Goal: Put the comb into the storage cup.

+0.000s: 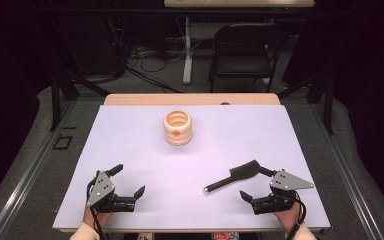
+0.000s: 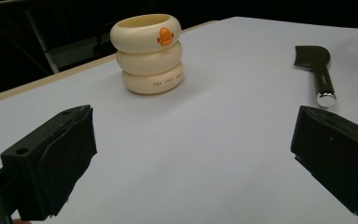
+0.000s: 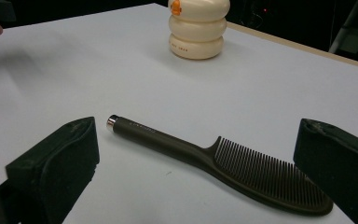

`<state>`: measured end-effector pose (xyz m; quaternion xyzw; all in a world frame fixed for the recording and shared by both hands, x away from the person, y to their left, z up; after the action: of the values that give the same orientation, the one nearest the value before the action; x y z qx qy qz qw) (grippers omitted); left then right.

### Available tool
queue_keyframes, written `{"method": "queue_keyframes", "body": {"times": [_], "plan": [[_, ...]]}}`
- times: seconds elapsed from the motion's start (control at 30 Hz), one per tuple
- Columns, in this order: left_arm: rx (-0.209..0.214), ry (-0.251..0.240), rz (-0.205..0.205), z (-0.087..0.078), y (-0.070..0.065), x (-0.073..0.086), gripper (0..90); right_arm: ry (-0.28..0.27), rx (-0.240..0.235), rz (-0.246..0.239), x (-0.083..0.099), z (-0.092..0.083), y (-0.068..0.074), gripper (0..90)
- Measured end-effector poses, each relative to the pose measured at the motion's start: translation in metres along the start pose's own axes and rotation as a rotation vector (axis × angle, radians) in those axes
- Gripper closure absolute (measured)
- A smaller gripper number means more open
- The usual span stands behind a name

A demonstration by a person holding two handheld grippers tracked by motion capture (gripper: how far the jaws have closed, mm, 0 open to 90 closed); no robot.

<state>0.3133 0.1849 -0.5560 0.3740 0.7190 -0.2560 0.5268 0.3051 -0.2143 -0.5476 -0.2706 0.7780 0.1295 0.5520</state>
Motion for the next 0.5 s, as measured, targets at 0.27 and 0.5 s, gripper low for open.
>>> {"method": "queue_keyframes", "body": {"times": [0.27, 0.5], "plan": [[0.001, 0.0, 0.001, -0.0001, 0.0, 0.0, 0.2, 0.005, -0.004, 0.002, -0.0021, 0.0009, 0.0019, 0.0], [0.002, 0.001, 0.001, 0.0007, -0.0002, 0.0001, 0.2, 0.012, -0.018, 0.005, -0.0058, 0.0043, 0.0066, 0.0]]}}
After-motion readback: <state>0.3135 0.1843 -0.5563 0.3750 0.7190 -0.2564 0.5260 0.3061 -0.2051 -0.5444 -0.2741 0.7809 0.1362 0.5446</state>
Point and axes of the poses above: each handheld gripper's, and its own axes: z roughly forward along the jaws, x roughly out of its underside, y roughly to its left, the point moved 7 cm from there along z, roughly forward along the jaws, and after that the axes turned 12 degrees about x, right-handed, at the moved point
